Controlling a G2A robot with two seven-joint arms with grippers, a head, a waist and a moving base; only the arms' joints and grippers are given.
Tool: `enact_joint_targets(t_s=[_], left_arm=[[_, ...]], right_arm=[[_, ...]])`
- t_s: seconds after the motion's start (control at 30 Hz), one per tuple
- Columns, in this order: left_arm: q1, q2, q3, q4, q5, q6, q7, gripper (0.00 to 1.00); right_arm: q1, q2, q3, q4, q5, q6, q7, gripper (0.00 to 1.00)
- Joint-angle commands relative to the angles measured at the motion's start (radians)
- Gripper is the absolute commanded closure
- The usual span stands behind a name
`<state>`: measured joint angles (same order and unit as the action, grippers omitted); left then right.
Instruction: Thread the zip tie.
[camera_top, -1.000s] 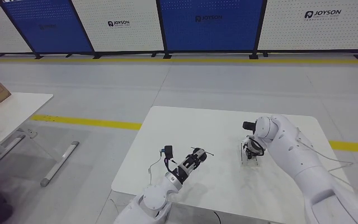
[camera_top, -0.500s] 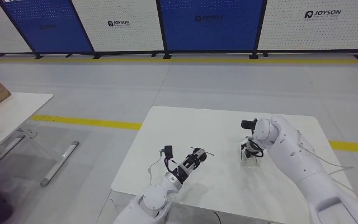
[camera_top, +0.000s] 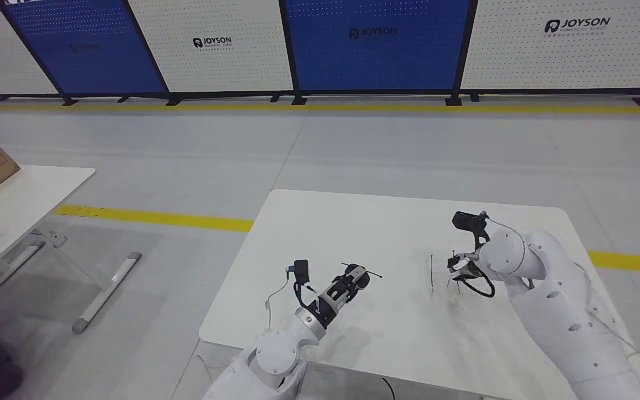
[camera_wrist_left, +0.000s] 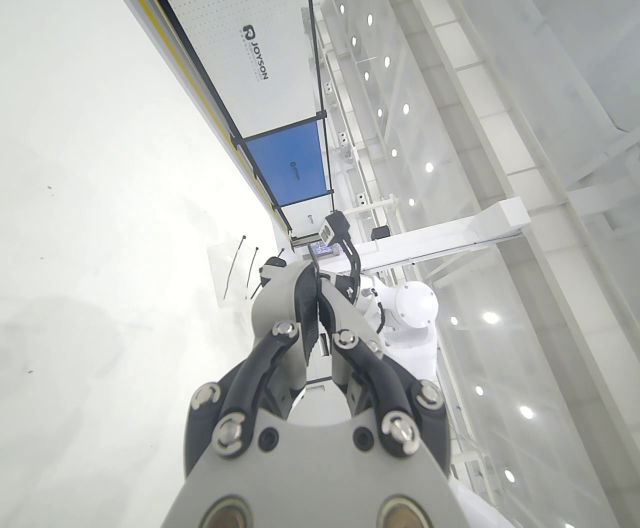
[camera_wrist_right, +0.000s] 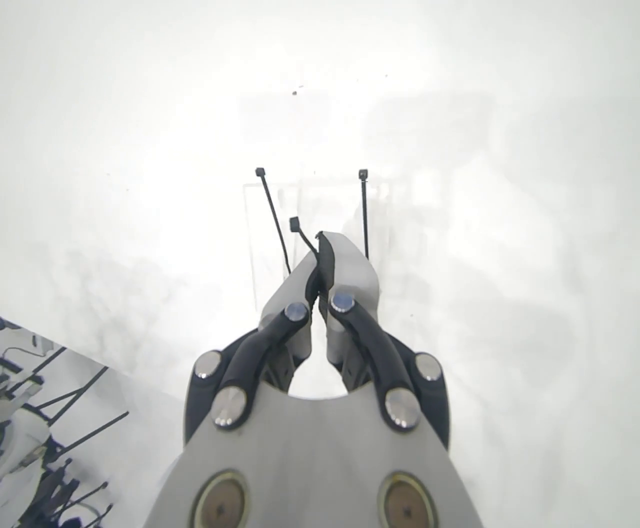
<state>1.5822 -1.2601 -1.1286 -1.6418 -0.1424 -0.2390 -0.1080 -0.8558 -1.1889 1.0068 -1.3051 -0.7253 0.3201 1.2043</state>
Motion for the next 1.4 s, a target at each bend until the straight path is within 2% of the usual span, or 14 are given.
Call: enact_joint_targets(t_s=[0.0,0.13,0.2,0.73,0.9,1.0,1.13,1.27,1.37], left_arm=[[0.000,0.000,0.000,0.000,0.000,0.000,0.000,1.00],[0.000,0.000,0.000,0.000,0.000,0.000,0.000,1.00],[0.000,0.000,0.000,0.000,0.000,0.000,0.000,1.00],[0.000,0.000,0.000,0.000,0.000,0.000,0.000,1.00],[0.000,0.000,0.000,0.000,0.000,0.000,0.000,1.00],[0.000,0.000,0.000,0.000,0.000,0.000,0.000,1.00],[0.000,0.000,0.000,0.000,0.000,0.000,0.000,1.00],[0.000,0.000,0.000,0.000,0.000,0.000,0.000,1.00],[0.000,0.000,0.000,0.000,0.000,0.000,0.000,1.00]], right_arm=[[-0.089,0.024,0.084,-0.123,-0.008,-0.018,-0.025,1.00],[-0.236,0.057,0.218,-0.284,0.022,-0.100,-0.074,1.00],[-0.283,0.068,0.269,-0.320,0.060,-0.155,-0.068,1.00],[-0.283,0.068,0.269,-0.320,0.060,-0.155,-0.068,1.00],[-0.303,0.061,0.238,-0.338,0.086,-0.168,-0.137,1.00],[-0.320,0.059,0.244,-0.369,0.130,-0.163,-0.189,1.00],[-0.359,0.057,0.266,-0.450,0.183,-0.150,-0.271,1.00],[-0.430,0.057,0.320,-0.547,0.285,-0.168,-0.368,1.00],[-0.463,0.057,0.333,-0.582,0.333,-0.184,-0.393,1.00]])
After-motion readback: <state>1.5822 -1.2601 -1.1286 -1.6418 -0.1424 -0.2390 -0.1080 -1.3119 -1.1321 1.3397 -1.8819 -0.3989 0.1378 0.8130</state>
